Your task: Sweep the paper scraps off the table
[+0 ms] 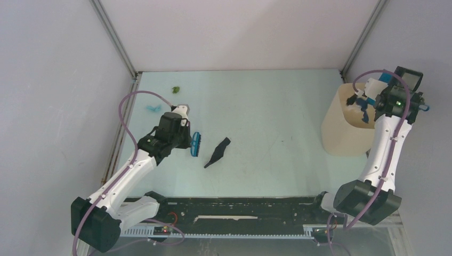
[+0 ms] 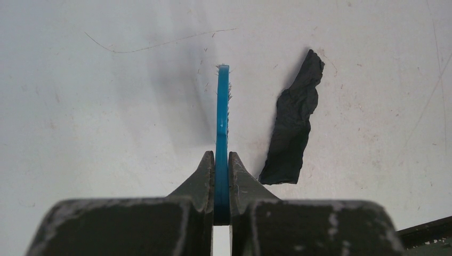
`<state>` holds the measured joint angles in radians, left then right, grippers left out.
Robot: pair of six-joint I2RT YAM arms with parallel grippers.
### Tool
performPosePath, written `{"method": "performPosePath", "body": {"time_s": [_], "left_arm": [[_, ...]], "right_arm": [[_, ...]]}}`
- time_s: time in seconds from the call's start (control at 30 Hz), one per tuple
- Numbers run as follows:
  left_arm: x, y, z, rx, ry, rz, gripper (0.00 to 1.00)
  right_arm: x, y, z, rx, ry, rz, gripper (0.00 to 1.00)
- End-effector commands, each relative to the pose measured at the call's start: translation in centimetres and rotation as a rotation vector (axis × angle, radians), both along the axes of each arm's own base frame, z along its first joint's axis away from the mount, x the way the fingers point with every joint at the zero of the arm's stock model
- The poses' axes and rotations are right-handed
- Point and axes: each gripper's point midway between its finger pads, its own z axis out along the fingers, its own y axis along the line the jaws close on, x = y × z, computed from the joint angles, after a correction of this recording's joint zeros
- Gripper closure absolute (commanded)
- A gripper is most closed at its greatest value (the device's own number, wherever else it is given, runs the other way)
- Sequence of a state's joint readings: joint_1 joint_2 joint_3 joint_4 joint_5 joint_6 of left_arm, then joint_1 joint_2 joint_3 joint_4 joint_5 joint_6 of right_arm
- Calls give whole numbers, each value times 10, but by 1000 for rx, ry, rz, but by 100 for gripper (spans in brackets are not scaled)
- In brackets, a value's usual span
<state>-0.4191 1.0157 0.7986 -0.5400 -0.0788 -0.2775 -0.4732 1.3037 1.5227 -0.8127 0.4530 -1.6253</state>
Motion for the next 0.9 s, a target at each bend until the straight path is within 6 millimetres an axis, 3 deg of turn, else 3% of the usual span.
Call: {"method": "performPosePath", "body": {"time_s": [0.0, 0.5, 0.6, 0.7, 0.87], "left_arm": [[7, 2, 12, 4, -57, -2, 100], [6, 4, 15, 6, -73, 1, 100], [6, 4, 15, 5, -71, -2, 100], [7, 4, 16, 8, -73, -1, 100], [8, 6, 17, 18, -78, 10, 100]], "right_arm": [[-4, -2, 36, -115, -68, -6, 90], [-10, 4, 19, -38, -67, -32, 90], [-6, 9, 31, -25, -142, -19, 91], [2, 27, 47, 53, -264, 2, 91], [13, 84, 39, 264, -320, 73, 92]]}}
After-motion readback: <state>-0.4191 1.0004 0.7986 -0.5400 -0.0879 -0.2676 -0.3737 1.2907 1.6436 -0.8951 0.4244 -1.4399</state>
